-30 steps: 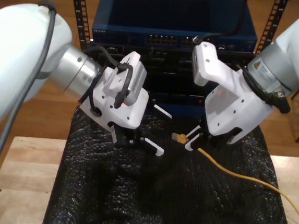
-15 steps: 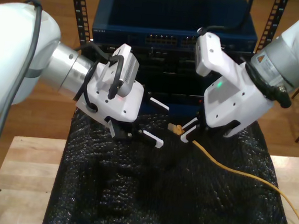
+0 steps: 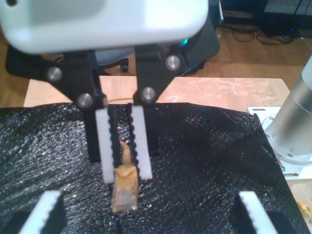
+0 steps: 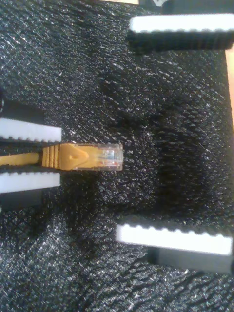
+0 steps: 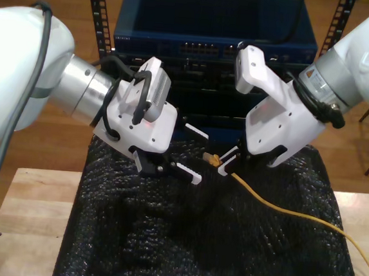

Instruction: Grab the cable and plug it in

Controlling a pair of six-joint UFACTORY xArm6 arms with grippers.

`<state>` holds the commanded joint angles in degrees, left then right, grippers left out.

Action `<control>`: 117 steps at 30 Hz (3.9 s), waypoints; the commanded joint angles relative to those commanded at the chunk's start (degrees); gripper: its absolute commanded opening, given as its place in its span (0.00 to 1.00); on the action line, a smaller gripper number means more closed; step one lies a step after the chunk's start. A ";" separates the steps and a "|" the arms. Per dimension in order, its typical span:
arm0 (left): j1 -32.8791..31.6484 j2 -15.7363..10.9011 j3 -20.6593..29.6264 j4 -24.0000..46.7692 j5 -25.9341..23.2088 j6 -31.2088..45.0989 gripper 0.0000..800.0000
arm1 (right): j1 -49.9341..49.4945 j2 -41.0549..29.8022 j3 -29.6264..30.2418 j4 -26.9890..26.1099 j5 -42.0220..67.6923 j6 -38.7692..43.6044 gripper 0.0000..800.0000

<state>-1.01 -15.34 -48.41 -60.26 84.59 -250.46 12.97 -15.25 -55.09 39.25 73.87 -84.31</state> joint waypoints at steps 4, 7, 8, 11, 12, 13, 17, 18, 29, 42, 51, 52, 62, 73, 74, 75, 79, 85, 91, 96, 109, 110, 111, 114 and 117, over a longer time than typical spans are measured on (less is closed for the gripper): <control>0.00 0.00 0.26 0.00 0.00 0.00 0.92 | 0.00 0.00 0.00 0.00 0.00 0.00 0.01; 0.00 0.00 0.35 0.00 0.00 0.00 0.89 | 0.00 0.00 0.00 0.00 0.00 0.00 0.01; -0.09 0.00 0.44 0.00 0.00 -0.09 0.88 | 0.00 0.00 0.00 0.00 0.00 0.00 0.01; 0.00 0.00 0.79 0.00 -0.09 -0.09 0.85 | 0.00 0.00 0.00 0.09 0.00 0.00 0.01; 0.00 0.00 0.79 -0.09 -0.09 -0.09 0.84 | 0.00 -0.09 0.00 0.09 0.00 0.00 0.01; 0.00 0.00 0.79 -0.09 -0.09 -0.09 0.84 | 0.00 -0.09 0.00 0.09 0.00 0.00 0.01; 0.00 0.00 0.79 -0.18 -0.09 -0.18 0.78 | 0.09 -0.09 0.00 0.09 0.00 0.00 0.01; 0.00 0.00 0.79 -0.18 -0.09 -0.18 0.77 | 0.09 -0.09 0.00 0.09 0.00 0.00 0.01; 0.00 0.00 0.97 -0.26 -0.09 -0.18 0.63 | 0.26 -0.09 0.09 0.09 0.00 0.00 0.01; 2.37 0.26 1.14 -3.08 -0.26 -0.09 0.44 | 0.53 -0.09 0.09 0.09 0.00 0.00 0.01; 2.37 1.14 1.49 -3.43 -0.18 -0.09 0.44 | 0.97 -0.09 0.18 0.09 0.00 0.00 0.01; 2.37 1.14 1.49 -3.43 -0.18 -0.09 0.43 | 0.97 -0.09 0.18 0.09 0.00 0.00 0.01; 2.46 1.14 1.58 -3.43 -0.09 0.00 0.41 | 0.97 -0.09 0.18 0.09 0.00 0.09 0.01; 2.37 1.14 1.58 -3.43 0.00 0.00 0.37 | 1.49 0.00 0.18 0.09 0.00 0.09 0.01; 2.46 1.14 1.58 -3.43 0.00 0.00 0.36 | 1.49 0.00 0.18 0.09 0.00 0.09 0.01; 2.37 1.14 1.58 -3.43 0.00 0.00 0.34 | 1.49 0.00 0.18 0.09 0.00 0.09 0.01; 2.37 1.14 1.67 -3.34 0.00 0.00 0.29 | 1.49 0.00 0.18 0.09 0.00 0.00 0.01; 2.37 1.14 1.67 -3.43 0.00 0.00 0.24 | 1.49 0.00 0.18 0.09 0.00 0.00 0.01; 2.37 1.14 1.67 -3.43 0.09 0.00 0.18 | 1.49 0.00 0.18 0.18 0.00 0.09 0.01; 2.37 1.14 2.64 -3.43 0.00 -0.09 0.05 | 1.49 0.00 0.18 0.09 0.00 0.00 0.02; 2.46 1.14 2.64 -3.43 0.00 0.09 0.03 | 2.64 -0.35 -0.09 0.09 0.09 -0.70 0.92; 2.46 1.14 2.64 -3.43 0.00 0.09 0.03 | 2.55 -0.44 -0.26 0.00 0.09 -0.79 0.94; 2.46 1.23 2.55 -3.52 0.00 0.09 0.03 | 2.55 -0.53 -0.70 0.00 0.09 -1.14 0.97; 2.55 1.49 2.29 -3.60 0.35 0.00 0.03 | 2.37 -0.88 -1.49 -0.09 0.18 -2.46 1.00; 3.78 2.55 1.93 -5.54 3.16 -0.09 0.03 | 2.29 -0.97 -1.85 -0.18 0.09 -2.55 1.00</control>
<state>2.77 -12.79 -46.47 -65.80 87.76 -250.55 15.25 -16.22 -56.93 39.08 73.96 -86.86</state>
